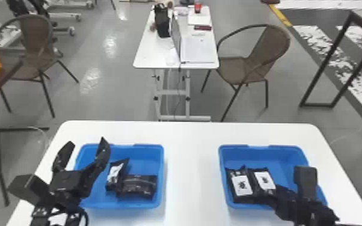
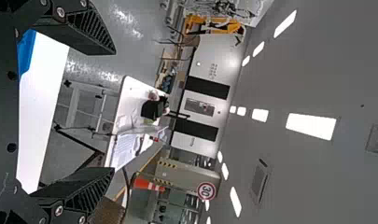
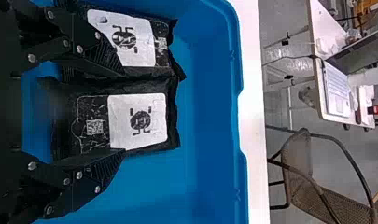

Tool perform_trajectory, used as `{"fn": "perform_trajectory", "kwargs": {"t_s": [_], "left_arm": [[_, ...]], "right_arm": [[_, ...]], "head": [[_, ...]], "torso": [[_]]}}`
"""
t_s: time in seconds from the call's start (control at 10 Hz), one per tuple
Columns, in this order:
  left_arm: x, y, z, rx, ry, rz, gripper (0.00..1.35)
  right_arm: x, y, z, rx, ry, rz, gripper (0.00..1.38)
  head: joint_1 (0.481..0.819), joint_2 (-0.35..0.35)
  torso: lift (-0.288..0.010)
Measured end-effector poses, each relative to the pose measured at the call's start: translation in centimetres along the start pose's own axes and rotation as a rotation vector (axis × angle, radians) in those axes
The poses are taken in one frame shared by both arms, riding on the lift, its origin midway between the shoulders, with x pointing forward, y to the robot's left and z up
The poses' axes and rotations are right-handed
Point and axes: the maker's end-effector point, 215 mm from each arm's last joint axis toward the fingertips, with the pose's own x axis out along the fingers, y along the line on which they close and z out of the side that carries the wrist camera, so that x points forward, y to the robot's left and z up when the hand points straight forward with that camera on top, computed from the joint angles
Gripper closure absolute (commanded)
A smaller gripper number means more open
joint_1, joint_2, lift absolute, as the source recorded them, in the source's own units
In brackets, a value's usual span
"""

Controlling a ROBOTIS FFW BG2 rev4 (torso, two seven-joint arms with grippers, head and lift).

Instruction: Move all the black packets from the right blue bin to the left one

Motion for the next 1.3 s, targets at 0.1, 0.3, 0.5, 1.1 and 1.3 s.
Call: {"fn": "perform_trajectory", "kwargs": {"t_s": [0.1, 0.3, 0.5, 1.1, 1.3], "left_arm": [[0.0, 0.0, 0.0, 0.000, -0.001, 0.001, 0.15], [0.0, 0.2, 0.2, 0.000, -0.005, 0.004, 0.15], [0.0, 0.3, 0.3, -0.001, -0.009, 0.006, 0.15], [-0.1, 0.6, 0.5, 0.005, -0.014, 0.010, 0.15], [-0.1, 0.6, 0.4, 0.007, -0.011, 0.009, 0.15]], "right_arm": [[0.3, -0.1, 0.4, -0.010, -0.002, -0.006, 0.50], [0.5, -0.3, 0.8, -0.021, 0.005, -0.021, 0.50], [0.0, -0.8, 0.6, -0.021, 0.026, -0.069, 0.50], [1.3, -0.3, -1.0, 0.060, 0.070, -0.048, 0.52], [1.9, 0.3, -1.4, 0.092, 0.082, -0.019, 0.70]], "head": [[0.695, -0.003], [0.695, -0.003], [0.695, -0.008], [0.695, 0.003], [0.695, 0.011]], "torso": [[0.000], [0.000], [0.000], [0.000], [0.000]]}}
